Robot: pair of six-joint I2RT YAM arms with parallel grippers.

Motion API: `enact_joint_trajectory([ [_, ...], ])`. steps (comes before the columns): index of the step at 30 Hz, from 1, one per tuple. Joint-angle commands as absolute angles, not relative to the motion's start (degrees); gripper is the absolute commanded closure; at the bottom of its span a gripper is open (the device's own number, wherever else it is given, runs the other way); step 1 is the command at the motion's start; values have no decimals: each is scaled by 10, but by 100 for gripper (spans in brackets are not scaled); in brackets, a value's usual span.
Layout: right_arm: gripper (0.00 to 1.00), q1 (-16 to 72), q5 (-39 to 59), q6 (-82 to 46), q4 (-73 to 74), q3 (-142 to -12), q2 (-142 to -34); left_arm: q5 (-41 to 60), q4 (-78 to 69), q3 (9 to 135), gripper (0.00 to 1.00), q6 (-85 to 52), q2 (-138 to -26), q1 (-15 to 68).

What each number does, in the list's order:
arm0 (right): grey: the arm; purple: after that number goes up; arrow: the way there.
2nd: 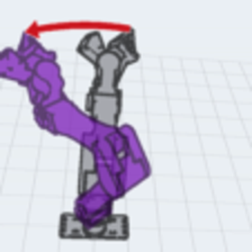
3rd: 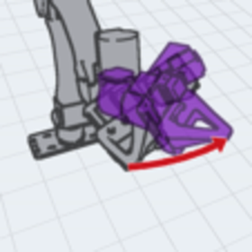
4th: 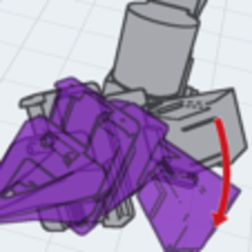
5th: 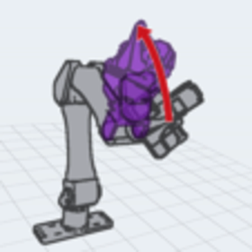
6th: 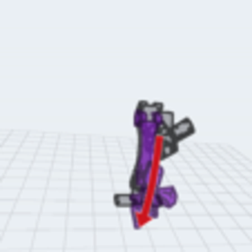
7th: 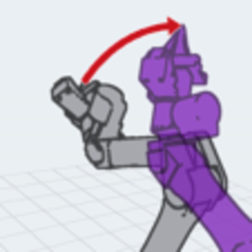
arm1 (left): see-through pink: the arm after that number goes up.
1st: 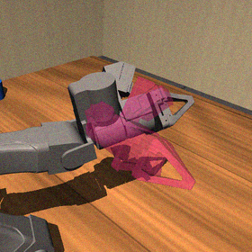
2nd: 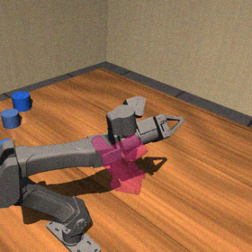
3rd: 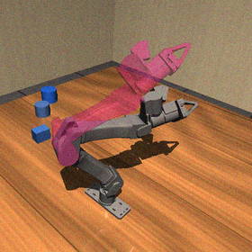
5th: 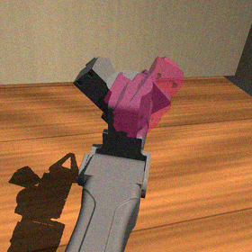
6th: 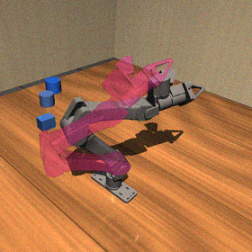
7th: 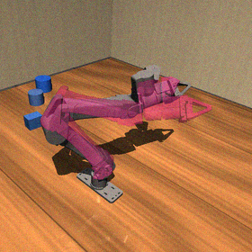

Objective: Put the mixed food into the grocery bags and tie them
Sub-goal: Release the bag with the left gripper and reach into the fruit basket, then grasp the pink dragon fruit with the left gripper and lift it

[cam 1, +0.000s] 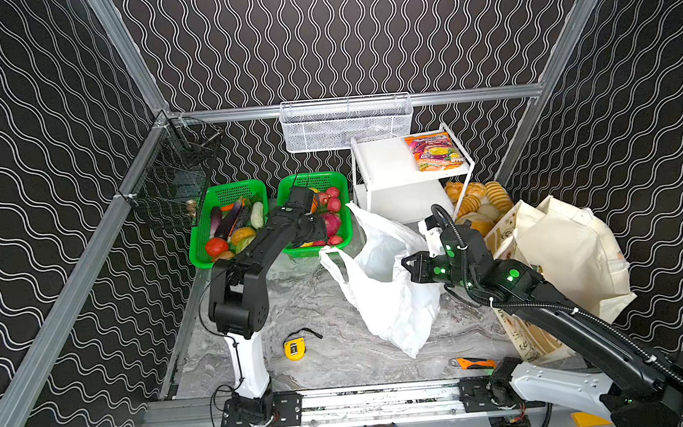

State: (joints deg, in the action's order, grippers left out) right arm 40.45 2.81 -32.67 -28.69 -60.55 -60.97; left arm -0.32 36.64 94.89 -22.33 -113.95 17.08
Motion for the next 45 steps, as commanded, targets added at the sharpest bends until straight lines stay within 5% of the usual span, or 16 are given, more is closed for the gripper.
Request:
enact_joint_trajectory([
  [1, 100, 404, 72, -309, -239, -597, -600, -12, 408, 959, 34, -215, -1162, 169],
  [11, 100, 397, 89, -252, -246, -600, -593, 49, 363, 759, 35, -273, -1014, 171],
  [19, 100, 318, 197, -216, -227, -588, -581, 5, 317, 709, 20, -194, -907, 191],
  [29, 100, 284, 261, -241, -188, -555, -568, -13, 219, 772, 9, 132, -1013, 192],
  [36, 100, 284, 301, -273, -149, -540, -574, 24, 209, 823, 1, 229, -1086, 191],
  [45, 100, 283, 318, -292, -127, -538, -580, 66, 282, 894, 3, 264, -1172, 191],
])
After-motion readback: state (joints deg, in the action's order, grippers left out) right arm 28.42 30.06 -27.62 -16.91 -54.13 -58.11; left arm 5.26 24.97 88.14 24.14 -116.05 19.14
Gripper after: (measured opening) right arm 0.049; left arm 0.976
